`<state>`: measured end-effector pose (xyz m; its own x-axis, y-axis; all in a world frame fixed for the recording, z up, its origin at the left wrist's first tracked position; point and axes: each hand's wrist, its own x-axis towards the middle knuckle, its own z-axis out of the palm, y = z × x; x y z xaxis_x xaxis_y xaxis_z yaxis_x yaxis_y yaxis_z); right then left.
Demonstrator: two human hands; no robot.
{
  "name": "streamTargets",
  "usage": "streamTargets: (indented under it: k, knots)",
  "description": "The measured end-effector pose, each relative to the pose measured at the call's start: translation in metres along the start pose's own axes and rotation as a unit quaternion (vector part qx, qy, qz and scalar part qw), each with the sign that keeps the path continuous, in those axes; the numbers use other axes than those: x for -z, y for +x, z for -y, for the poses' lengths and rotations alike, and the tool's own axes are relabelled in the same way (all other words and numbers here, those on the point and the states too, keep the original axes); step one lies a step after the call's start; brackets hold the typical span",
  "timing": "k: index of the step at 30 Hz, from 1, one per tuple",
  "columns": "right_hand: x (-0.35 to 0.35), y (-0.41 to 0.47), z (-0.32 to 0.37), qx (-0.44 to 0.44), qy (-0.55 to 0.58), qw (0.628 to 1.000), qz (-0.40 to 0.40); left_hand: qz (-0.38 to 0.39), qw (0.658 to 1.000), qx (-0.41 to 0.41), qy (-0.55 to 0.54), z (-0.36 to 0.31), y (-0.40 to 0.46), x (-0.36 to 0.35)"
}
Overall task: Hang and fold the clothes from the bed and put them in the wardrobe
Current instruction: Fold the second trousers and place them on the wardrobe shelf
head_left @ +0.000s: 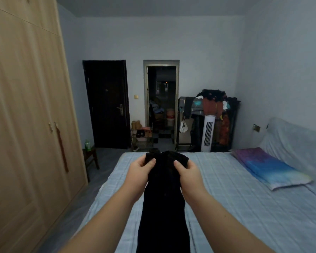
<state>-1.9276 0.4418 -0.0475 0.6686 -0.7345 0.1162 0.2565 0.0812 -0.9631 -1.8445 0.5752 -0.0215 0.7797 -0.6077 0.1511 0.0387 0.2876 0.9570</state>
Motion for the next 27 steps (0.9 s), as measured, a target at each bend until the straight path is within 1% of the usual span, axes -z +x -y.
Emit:
streamTargets:
  k: [4, 7, 9, 11, 13, 15, 17, 20, 23, 25, 27]
  knots:
    - [-0.007, -0.016, -0.016, 0.012, -0.009, 1.0, 0.002, -0.01, 1.0, -0.011, 0.026, 0.021, -0.011, -0.005]
    - [-0.007, -0.031, -0.022, 0.049, -0.012, 0.999, 0.008, 0.001, 0.997, -0.025, 0.066, 0.031, -0.018, -0.004]
    - [-0.006, -0.041, -0.03, 0.051, 0.011, 0.997, 0.063, 0.021, 0.995, -0.033, 0.096, 0.035, -0.021, -0.002]
    - [-0.004, -0.046, -0.035, 0.029, 0.06, 0.991, 0.116, 0.039, 0.992, -0.04, 0.111, 0.038, -0.025, 0.001]
    - [0.0, -0.045, -0.035, 0.02, 0.082, 0.986, 0.141, 0.042, 0.987, -0.052, 0.143, 0.042, -0.028, 0.002]
    - [0.003, -0.044, -0.034, 0.018, 0.102, 0.982, 0.16, 0.016, 0.982, -0.07, 0.173, 0.044, -0.027, 0.0]
    - [0.006, -0.044, -0.03, 0.016, 0.113, 0.98, 0.164, -0.017, 0.98, -0.087, 0.176, 0.043, -0.024, 0.0]
    - [0.018, -0.04, -0.024, 0.047, 0.063, 0.985, 0.152, -0.039, 0.984, -0.103, 0.14, 0.04, -0.017, 0.011]
    - [0.037, -0.03, -0.014, 0.094, -0.001, 0.989, 0.114, -0.026, 0.987, -0.104, 0.12, 0.037, -0.013, 0.026]
    - [0.046, -0.027, -0.01, 0.117, -0.068, 0.988, 0.08, -0.023, 0.99, -0.099, 0.102, 0.036, -0.009, 0.037]
    - [0.051, -0.027, -0.009, 0.122, -0.14, 0.981, 0.057, -0.015, 0.993, -0.097, 0.062, 0.034, -0.004, 0.045]
